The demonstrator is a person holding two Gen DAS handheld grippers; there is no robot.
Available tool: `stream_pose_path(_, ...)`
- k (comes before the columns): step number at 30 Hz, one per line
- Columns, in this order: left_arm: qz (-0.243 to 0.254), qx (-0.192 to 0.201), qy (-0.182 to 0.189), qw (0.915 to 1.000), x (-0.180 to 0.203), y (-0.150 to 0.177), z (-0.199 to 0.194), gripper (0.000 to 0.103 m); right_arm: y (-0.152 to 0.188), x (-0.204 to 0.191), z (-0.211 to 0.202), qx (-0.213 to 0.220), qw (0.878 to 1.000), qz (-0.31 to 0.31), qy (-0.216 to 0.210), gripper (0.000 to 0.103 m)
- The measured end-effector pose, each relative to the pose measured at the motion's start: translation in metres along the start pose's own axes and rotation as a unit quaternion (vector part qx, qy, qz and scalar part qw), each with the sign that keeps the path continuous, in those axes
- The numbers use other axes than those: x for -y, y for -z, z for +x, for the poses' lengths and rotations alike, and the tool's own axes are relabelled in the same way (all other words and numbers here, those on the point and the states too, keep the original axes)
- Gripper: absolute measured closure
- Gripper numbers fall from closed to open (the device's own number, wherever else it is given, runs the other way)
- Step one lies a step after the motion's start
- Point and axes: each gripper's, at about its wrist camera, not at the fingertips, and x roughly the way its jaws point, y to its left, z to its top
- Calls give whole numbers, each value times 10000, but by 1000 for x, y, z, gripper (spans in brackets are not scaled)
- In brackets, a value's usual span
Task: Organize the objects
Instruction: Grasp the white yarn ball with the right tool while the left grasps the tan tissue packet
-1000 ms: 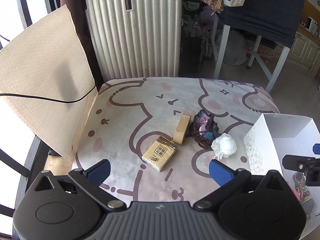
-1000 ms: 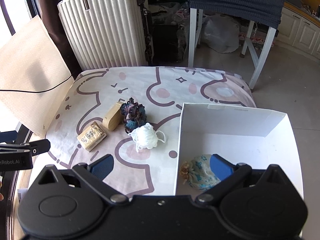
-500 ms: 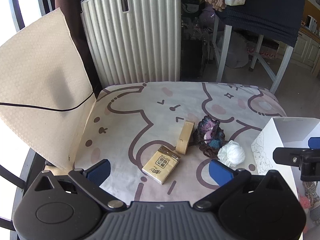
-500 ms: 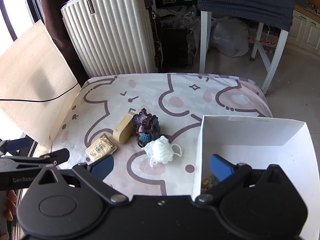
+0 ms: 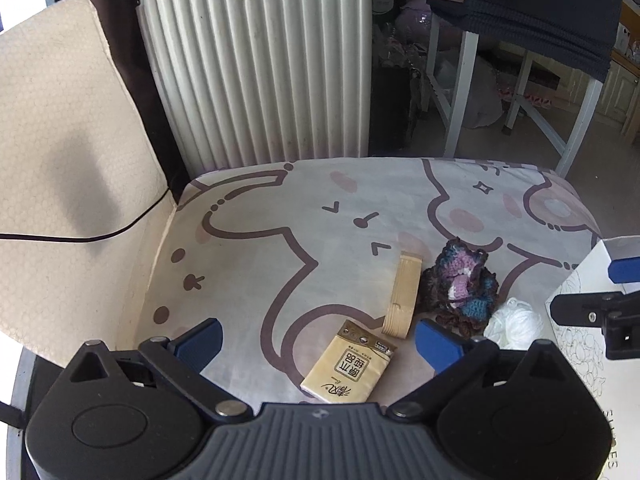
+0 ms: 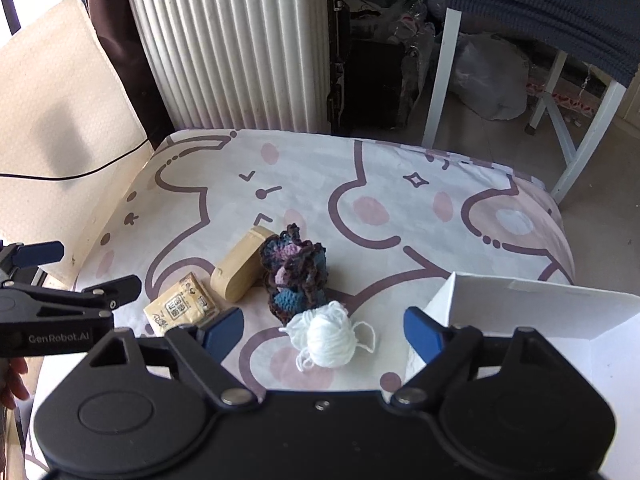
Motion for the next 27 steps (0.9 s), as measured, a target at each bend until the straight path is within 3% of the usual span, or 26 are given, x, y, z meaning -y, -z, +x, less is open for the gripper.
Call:
stream_pose_path(10, 644, -234, 537, 9962, 3, 11, 57, 8, -5, -5, 63, -480, 9983, -292, 175, 27)
stream_pose_path(18, 1113, -558, 724, 9896, 8, 16, 87, 8, -4, -16, 87, -502, 9923, -971, 588, 20)
stream_pose_path(20, 1241, -616, 772, 9873, 9, 17, 91, 8, -6, -20, 88, -499, 9906, -1160, 518, 30)
stream_pose_path(27, 1544, -816, 843, 9810, 14, 20, 101, 13, -7, -33, 94, -652, 9862, -1476, 369, 31)
